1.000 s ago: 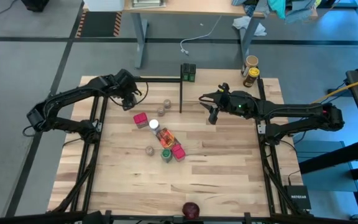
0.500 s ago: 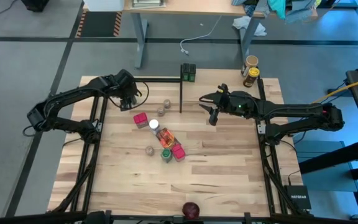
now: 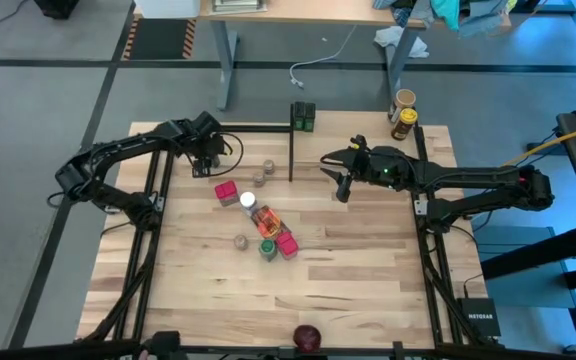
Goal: Shelf spices
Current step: Put the green seasoning can on the shelf
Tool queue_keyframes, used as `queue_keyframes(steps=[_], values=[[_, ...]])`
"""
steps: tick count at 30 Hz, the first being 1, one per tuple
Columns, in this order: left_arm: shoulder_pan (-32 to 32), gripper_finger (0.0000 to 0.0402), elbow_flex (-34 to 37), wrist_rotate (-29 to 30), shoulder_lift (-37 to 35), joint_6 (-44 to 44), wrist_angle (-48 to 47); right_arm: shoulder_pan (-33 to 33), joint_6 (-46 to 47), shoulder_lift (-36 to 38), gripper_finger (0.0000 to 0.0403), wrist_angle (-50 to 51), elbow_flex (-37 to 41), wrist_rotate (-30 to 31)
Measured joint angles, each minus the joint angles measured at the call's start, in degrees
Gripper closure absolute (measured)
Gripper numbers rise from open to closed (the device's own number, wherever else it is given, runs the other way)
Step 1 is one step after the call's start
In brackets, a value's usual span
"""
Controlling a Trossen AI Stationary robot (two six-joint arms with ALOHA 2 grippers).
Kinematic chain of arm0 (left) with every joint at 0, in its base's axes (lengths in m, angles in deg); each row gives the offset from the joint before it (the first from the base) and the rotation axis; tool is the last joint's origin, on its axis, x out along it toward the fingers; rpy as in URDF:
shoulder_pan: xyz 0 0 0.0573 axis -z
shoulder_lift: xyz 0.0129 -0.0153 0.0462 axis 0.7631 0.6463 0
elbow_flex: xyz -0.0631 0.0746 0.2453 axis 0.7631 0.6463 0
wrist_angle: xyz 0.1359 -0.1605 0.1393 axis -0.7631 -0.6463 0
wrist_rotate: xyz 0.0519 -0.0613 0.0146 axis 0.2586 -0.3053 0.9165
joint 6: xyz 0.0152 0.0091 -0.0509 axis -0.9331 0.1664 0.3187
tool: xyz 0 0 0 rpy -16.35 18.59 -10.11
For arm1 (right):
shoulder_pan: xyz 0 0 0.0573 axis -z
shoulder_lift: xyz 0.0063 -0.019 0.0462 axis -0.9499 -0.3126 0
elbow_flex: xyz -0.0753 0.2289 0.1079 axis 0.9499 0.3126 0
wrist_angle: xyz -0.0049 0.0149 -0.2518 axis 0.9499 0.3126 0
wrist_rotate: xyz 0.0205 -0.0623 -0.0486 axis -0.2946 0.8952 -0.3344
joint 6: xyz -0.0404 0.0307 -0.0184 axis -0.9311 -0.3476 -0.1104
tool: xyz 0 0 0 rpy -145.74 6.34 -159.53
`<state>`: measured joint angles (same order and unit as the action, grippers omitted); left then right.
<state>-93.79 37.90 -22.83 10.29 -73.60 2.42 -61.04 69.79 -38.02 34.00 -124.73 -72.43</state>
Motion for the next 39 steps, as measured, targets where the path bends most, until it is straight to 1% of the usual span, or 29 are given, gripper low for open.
queue_keyframes(steps=[7, 9, 13, 17, 19, 21, 26, 28, 33, 36, 39], values=[[0.02, 0.0163, 0.00, 0.01, 5.77, 0.10, 1.12, 0.00, 0.00, 0.00, 0.0210, 0.04, 0.00, -0.12], [0.12, 0.0163, 0.00, 0.02, 7.09, 1.29, 1.10, 0.00, 0.00, 0.00, 0.0210, 0.02, 0.00, -0.89], [0.19, 0.0163, 0.00, 0.18, 8.90, 3.99, 0.86, 0.00, 0.64, 0.00, 0.0210, -0.25, 0.00, -1.41], [0.17, 0.0167, 0.00, 0.23, 9.26, 5.13, 0.56, 0.04, 0.76, 0.00, 0.0210, -0.28, 0.00, -1.39], [0.19, 0.0181, 0.00, 0.24, 9.20, 5.92, 0.23, 0.04, 0.81, 0.00, 0.0210, -0.30, 0.00, -1.39], [0.19, 0.0202, 0.00, 0.22, 9.15, 6.41, -0.02, 0.02, 0.81, 0.00, 0.0210, -0.28, 0.00, -1.41], [0.19, 0.0276, 0.00, 0.24, 9.10, 8.67, -1.20, 0.02, 0.84, 0.00, 0.0210, -0.68, 0.00, -1.39], [0.19, 0.0299, 0.00, 0.24, 8.89, 9.72, -2.06, 0.02, 0.85, 0.00, 0.0210, -0.66, 0.00, -1.39], [1.23, 0.0299, 0.00, 0.35, 8.04, 17.08, -3.40, -0.60, -0.66, 0.23, 0.0210, -0.39, -0.11, -1.29], [2.71, 0.0299, -0.27, 1.49, 6.27, 19.69, -6.78, -2.77, -2.13, 0.55, 0.0210, -0.47, -1.51, 0.47], [4.44, 0.0298, -0.59, 3.66, 3.31, 22.36, -7.65, -5.25, -3.09, 0.61, 0.0210, 0.94, -3.24, 3.00]])
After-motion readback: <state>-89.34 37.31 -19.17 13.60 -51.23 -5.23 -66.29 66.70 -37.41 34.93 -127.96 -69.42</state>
